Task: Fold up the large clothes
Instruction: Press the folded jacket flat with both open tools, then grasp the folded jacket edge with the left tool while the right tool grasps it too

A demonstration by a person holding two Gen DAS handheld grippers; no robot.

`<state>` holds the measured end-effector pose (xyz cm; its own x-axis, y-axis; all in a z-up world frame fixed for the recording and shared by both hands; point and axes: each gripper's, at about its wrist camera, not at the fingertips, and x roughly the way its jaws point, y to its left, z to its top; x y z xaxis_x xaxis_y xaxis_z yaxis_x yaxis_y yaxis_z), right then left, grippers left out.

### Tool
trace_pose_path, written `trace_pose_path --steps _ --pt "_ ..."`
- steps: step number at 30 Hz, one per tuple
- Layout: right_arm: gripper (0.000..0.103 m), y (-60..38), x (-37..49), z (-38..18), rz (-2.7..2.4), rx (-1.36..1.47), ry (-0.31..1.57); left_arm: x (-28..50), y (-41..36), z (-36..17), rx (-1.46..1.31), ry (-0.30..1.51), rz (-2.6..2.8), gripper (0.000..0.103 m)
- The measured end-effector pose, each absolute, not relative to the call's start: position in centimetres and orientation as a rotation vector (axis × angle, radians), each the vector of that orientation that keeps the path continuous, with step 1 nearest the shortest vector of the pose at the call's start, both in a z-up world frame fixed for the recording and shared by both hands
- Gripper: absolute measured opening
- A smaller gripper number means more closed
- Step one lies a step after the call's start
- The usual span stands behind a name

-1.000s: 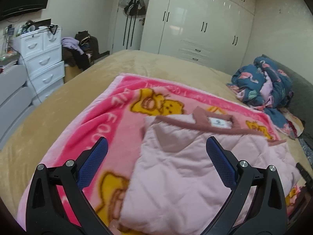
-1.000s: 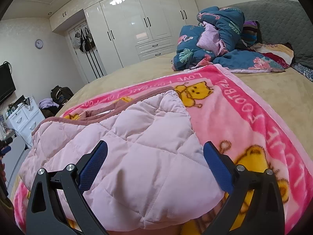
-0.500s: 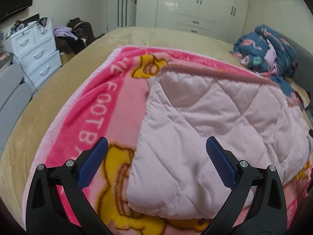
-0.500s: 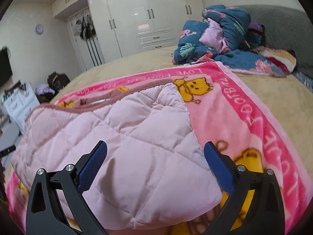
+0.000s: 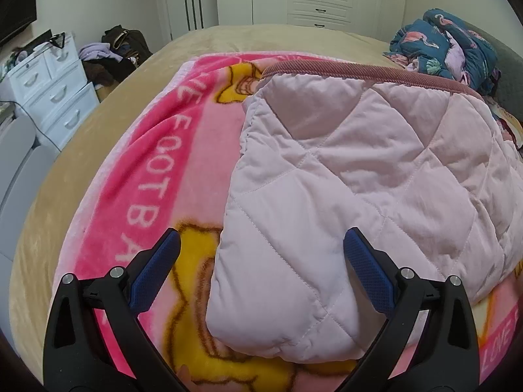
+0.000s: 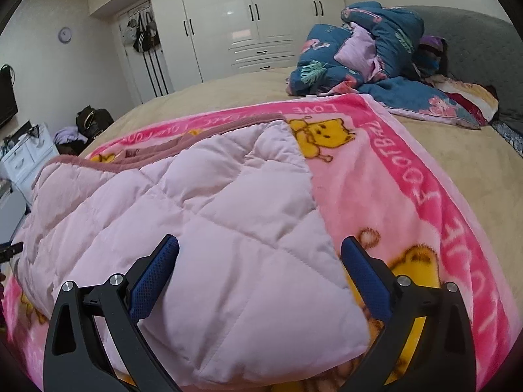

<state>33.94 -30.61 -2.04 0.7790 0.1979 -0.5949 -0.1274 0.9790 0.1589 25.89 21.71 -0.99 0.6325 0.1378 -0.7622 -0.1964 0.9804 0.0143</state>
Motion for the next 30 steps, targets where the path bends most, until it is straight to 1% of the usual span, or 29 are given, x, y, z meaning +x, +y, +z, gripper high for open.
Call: trace_pose_path --steps 7,8,9,10,12,14,15,18,22,30 --pt "0.098 -31.1 35.8 -3.2 0.221 0.150 0.709 26.5 22.1 -2.0 -0.126 0.875 0.145 0.093" --pt "0.085 -31.0 35.9 -3.2 0.241 0.164 0.709 26.6 22.1 -2.2 -0.141 0.873 0.130 0.087" --pt "0.065 -31.0 36.3 -3.1 0.283 0.189 0.714 26.7 22.0 -2.2 -0.155 0.871 0.110 0.078" --pt "0.061 -30.9 36.4 -3.0 0.286 0.195 0.708 26.8 22.0 -2.2 -0.189 0.864 0.065 0.053" --pt "0.036 -30.5 36.3 -2.6 0.323 0.196 0.692 26.9 21.5 -1.9 -0.160 0.846 0.079 0.028" --pt "0.030 -30.2 36.0 -1.7 0.318 0.186 0.661 27.0 21.1 -1.3 -0.115 0.815 0.078 0.021" --pt "0.028 -30.0 35.9 -1.2 0.315 0.176 0.641 27.0 21.2 -0.9 -0.122 0.797 0.080 0.018" --pt "0.025 -30.0 36.1 0.0 0.298 0.181 0.592 27.3 21.9 0.3 -0.151 0.749 0.090 0.015" --pt "0.024 -30.4 37.5 1.0 0.271 0.228 0.565 28.7 22.4 1.9 -0.157 0.694 0.102 0.015" --pt "0.022 -29.7 44.4 -0.3 0.208 0.247 0.636 33.6 22.5 3.5 -0.164 0.626 0.161 0.014"
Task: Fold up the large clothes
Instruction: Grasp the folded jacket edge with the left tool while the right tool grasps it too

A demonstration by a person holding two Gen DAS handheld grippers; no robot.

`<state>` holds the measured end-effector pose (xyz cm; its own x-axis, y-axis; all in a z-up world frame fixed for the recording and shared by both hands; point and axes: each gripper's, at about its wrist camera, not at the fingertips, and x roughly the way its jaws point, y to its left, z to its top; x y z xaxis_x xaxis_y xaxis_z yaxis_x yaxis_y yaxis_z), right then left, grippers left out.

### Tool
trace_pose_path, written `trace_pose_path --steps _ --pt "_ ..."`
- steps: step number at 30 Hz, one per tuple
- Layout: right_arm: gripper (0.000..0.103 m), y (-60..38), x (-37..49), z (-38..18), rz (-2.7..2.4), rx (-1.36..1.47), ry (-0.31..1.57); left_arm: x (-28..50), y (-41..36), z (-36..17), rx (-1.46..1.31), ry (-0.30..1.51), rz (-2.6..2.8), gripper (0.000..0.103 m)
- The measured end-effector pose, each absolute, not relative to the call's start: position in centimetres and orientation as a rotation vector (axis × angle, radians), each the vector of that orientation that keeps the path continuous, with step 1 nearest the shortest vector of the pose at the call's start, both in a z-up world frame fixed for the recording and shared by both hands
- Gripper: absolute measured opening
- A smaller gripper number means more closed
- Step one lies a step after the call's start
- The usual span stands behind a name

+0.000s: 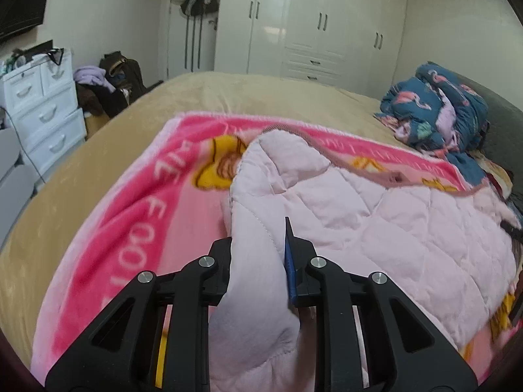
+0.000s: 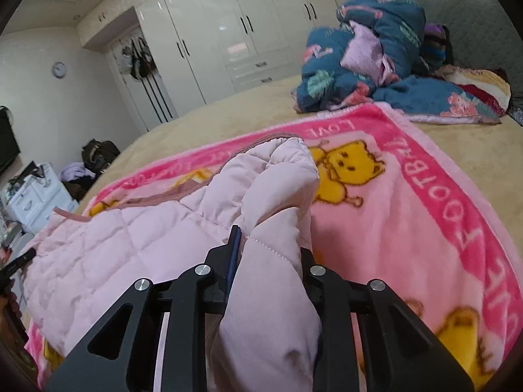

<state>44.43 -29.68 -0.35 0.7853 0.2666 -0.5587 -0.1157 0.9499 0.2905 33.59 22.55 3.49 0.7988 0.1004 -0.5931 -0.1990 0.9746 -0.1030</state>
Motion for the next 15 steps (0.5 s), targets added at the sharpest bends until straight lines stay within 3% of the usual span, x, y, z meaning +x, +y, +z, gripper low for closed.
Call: trace_pose_path --steps 10,15 --pt "0.022 -27.4 51.8 -3.5 0.201 0.200 0.768 39.8 24.0 0.3 -0.168 0.738 0.273 0.016" --pt "0.028 -26.5 53.4 -5.0 0.171 0.154 0.826 40.8 24.5 -2.0 -0.170 0.784 0.310 0.018"
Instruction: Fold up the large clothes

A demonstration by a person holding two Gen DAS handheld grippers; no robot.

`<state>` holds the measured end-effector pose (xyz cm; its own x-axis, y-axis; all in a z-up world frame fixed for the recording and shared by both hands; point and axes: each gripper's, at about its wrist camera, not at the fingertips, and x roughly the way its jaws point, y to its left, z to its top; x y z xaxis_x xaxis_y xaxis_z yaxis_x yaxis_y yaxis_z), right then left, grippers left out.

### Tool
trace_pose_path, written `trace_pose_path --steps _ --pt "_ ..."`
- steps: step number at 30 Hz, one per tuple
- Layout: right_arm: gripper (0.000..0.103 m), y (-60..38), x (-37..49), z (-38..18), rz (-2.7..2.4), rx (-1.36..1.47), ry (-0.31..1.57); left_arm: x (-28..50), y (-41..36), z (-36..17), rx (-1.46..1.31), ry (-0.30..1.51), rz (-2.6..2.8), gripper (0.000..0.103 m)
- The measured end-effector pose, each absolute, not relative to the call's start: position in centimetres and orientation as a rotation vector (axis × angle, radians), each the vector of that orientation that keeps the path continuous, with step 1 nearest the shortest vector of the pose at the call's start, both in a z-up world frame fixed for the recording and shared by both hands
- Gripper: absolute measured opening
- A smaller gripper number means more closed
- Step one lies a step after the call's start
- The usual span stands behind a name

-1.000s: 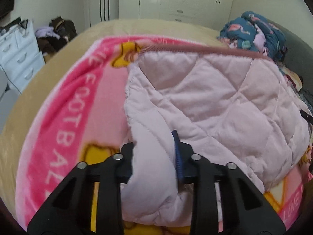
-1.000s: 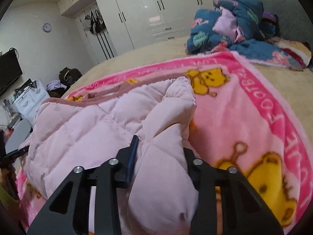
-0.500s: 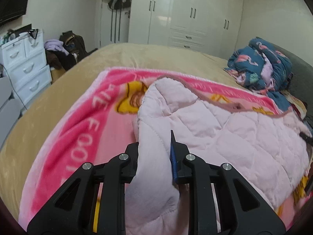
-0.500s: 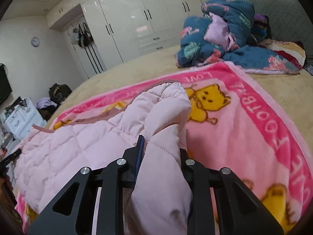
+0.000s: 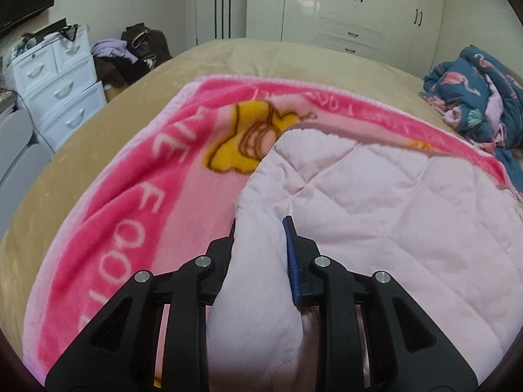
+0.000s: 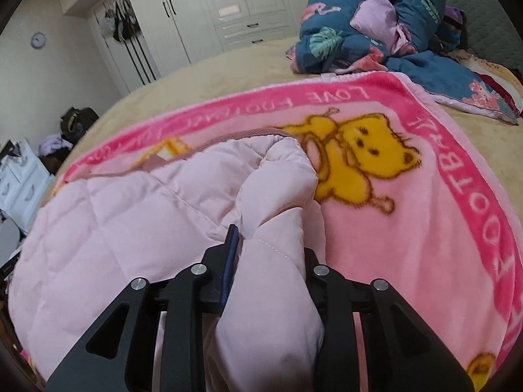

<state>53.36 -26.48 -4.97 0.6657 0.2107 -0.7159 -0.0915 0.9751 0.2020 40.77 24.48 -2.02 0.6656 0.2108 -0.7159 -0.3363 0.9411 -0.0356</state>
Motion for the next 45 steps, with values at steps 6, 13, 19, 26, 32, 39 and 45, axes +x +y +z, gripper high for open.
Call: trace_pose_path --steps 6,13,19,26,32,39,45 --pt "0.052 -27.3 52.5 -5.7 0.120 0.175 0.851 40.5 24.3 -2.6 -0.165 0.781 0.334 0.025" --pt "0.096 -29.8 47.2 -3.6 0.053 0.203 0.791 38.5 24.5 -1.2 -0.179 0.795 0.345 0.065" --pt "0.099 -31.2 40.7 -0.7 0.079 0.205 0.738 35.0 23.1 1.6 -0.173 0.761 0.328 0.093" --pt "0.099 -31.9 33.8 2.3 0.117 0.181 0.665 30.5 20.8 4.2 -0.148 0.728 0.306 0.094" --pt "0.099 -32.0 29.5 3.5 0.150 0.187 0.648 26.7 19.6 5.2 -0.136 0.713 0.300 0.094" --pt "0.099 -31.9 26.3 3.3 0.164 0.200 0.667 23.3 18.3 5.2 -0.096 0.716 0.290 0.094" --pt "0.099 -32.0 24.9 2.7 0.152 0.209 0.667 21.2 17.8 4.1 -0.089 0.738 0.294 0.094"
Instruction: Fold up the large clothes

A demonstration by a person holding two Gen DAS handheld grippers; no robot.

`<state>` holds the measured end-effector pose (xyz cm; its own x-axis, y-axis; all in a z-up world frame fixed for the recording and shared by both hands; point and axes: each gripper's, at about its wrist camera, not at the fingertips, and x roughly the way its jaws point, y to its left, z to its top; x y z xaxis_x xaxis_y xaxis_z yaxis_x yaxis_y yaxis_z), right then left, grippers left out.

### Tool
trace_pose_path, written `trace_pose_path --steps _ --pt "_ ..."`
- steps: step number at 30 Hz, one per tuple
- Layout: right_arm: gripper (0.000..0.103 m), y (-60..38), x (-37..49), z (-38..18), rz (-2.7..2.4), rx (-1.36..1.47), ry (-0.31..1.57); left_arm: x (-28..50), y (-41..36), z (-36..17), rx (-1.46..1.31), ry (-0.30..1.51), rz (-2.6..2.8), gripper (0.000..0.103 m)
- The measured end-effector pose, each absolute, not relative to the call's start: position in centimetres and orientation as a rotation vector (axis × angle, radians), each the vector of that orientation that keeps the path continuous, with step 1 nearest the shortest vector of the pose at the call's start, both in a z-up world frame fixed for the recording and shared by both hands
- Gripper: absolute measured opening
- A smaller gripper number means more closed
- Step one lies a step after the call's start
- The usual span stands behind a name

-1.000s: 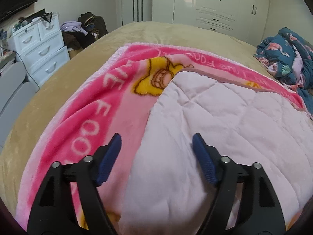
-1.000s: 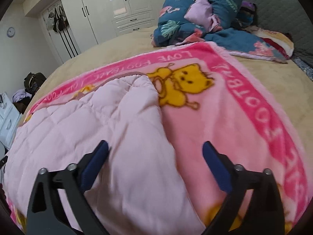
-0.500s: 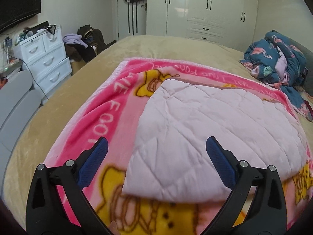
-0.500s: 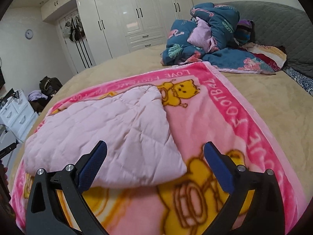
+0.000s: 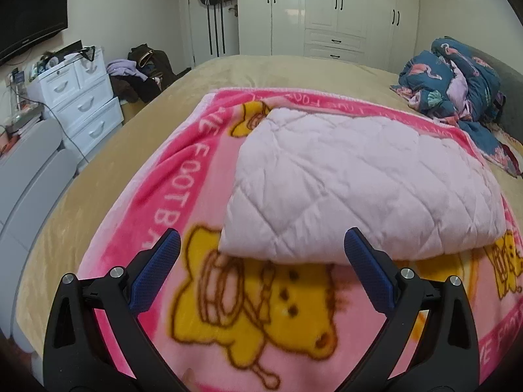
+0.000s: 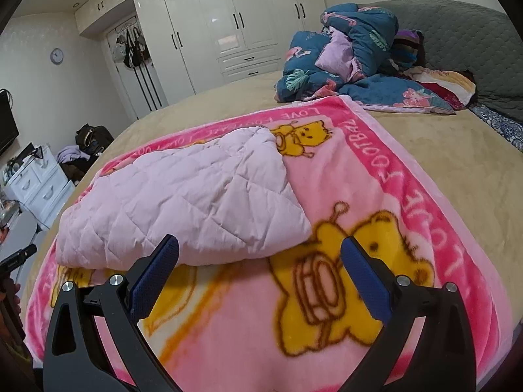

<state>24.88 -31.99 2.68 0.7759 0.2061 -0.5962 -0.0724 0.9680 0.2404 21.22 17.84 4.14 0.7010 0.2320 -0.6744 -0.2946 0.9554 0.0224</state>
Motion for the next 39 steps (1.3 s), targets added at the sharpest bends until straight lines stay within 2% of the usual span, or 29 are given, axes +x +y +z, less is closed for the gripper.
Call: trace_pose_path --steps 15,28,39 --pt "0.099 -31.2 25.5 -2.1 0.157 0.278 0.802 19.3 18.9 -0.5 -0.149 0.832 0.300 0.094" --pt "0.099 -30.5 30.6 -5.5 0.133 0.527 0.882 23.8 22.6 -5.0 -0.766 0.855 0.104 0.094" --pt "0.099 -31.1 36.5 -8.8 0.153 0.774 0.887 28.4 24.8 -7.5 -0.985 0.765 0.168 0.095"
